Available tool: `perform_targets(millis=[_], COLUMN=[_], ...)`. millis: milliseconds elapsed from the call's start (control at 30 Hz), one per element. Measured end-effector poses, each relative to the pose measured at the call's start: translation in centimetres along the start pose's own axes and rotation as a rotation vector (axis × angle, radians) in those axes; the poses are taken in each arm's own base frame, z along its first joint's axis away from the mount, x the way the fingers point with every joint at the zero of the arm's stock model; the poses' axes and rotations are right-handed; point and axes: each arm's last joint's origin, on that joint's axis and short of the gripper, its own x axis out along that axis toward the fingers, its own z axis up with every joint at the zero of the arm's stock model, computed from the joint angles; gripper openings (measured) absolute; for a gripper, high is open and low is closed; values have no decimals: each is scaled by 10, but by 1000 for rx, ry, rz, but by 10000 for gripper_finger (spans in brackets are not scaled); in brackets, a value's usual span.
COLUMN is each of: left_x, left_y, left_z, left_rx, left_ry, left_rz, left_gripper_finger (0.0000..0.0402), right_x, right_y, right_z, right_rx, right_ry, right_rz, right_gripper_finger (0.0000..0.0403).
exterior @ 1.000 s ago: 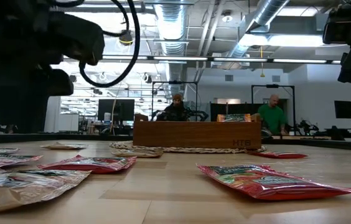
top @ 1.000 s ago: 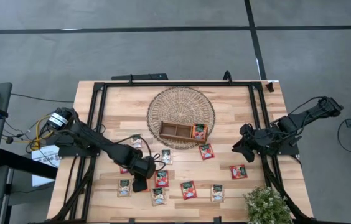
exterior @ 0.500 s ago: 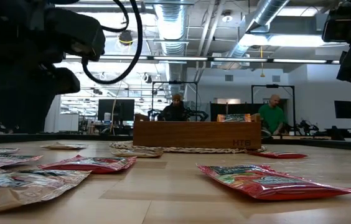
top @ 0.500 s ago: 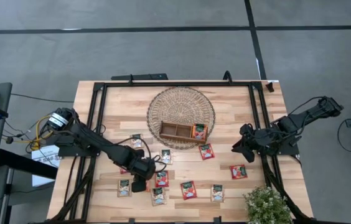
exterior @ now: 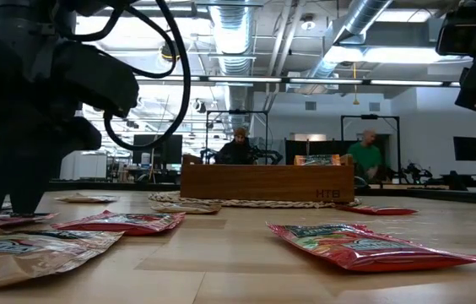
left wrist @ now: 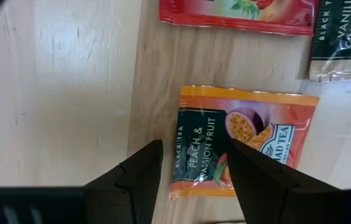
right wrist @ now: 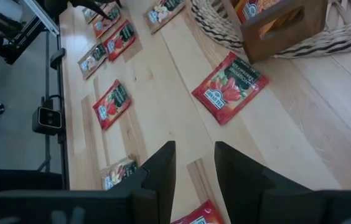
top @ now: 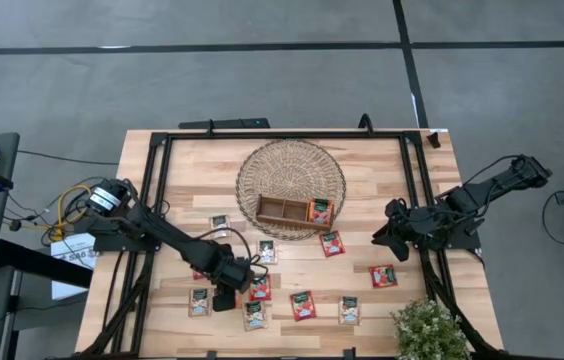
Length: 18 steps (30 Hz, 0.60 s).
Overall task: Pick & Place Tea
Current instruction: Put the orange tea bag into the right section of the wooden organizer
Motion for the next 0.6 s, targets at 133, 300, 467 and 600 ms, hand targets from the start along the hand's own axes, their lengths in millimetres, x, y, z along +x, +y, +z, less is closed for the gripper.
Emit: perform_targets(millis=[133,300,467,600], left_x=[1,1,2,2], left_y=[0,0,1,2], left_z=[0,0,0,0], left_rx=[1,4,2,-19], left_ry=[0,-1,-6,-6], left_rz=[-1,3,19,27], left_gripper_finger=[177,155,100,55], right_x=[0,0,0,0], right_y=[0,0,1,1], right_z=[0,0,1,1], right_rx=[-2,-6,-24,-24], right_ry=[-2,-2,-8,-8], right_rz=[3,3,10,10], right_gripper_finger=[102,102,102,102])
